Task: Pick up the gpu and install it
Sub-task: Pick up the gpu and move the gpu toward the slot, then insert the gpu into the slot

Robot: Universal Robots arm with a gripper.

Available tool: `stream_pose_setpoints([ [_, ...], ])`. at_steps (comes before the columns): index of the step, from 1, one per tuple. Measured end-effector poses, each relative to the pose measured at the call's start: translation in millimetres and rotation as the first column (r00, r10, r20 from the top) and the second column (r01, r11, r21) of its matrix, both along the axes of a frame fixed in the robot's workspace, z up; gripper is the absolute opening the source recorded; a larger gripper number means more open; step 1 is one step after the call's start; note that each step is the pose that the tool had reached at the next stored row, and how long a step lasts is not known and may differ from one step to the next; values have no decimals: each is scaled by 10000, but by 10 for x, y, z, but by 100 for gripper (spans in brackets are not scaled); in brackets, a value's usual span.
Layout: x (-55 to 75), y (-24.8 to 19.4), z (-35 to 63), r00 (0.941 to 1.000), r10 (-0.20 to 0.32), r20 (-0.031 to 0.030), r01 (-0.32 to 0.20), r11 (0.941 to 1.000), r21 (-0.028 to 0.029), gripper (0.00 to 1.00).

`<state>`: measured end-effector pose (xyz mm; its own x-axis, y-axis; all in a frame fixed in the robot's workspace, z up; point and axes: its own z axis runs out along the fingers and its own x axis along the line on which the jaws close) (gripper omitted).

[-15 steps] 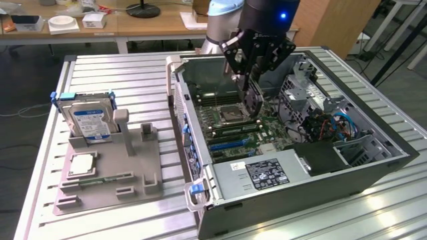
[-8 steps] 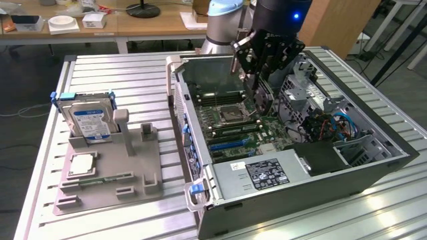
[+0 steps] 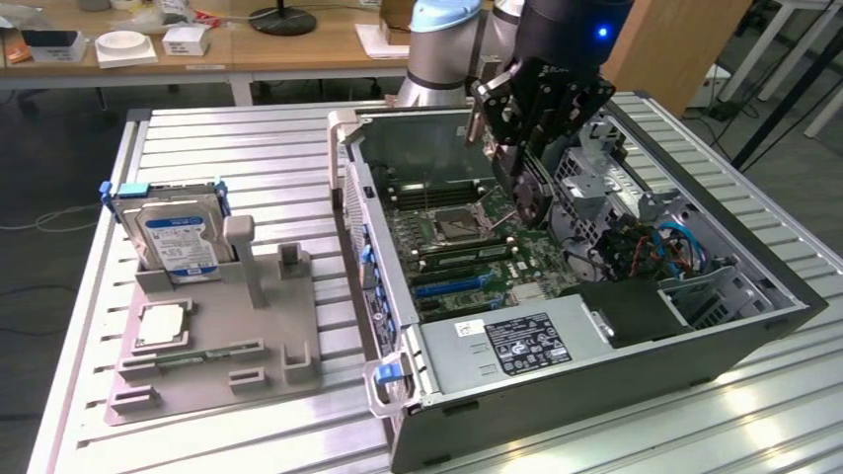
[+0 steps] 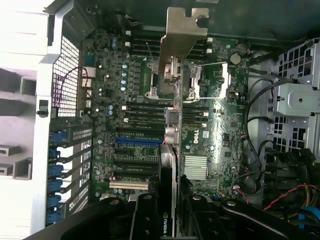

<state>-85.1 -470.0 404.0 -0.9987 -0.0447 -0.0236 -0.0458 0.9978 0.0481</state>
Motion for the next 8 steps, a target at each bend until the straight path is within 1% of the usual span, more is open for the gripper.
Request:
stream_pose_setpoints([
  [8,0,0,0,10000,55,-3,-55,10000,0,26],
])
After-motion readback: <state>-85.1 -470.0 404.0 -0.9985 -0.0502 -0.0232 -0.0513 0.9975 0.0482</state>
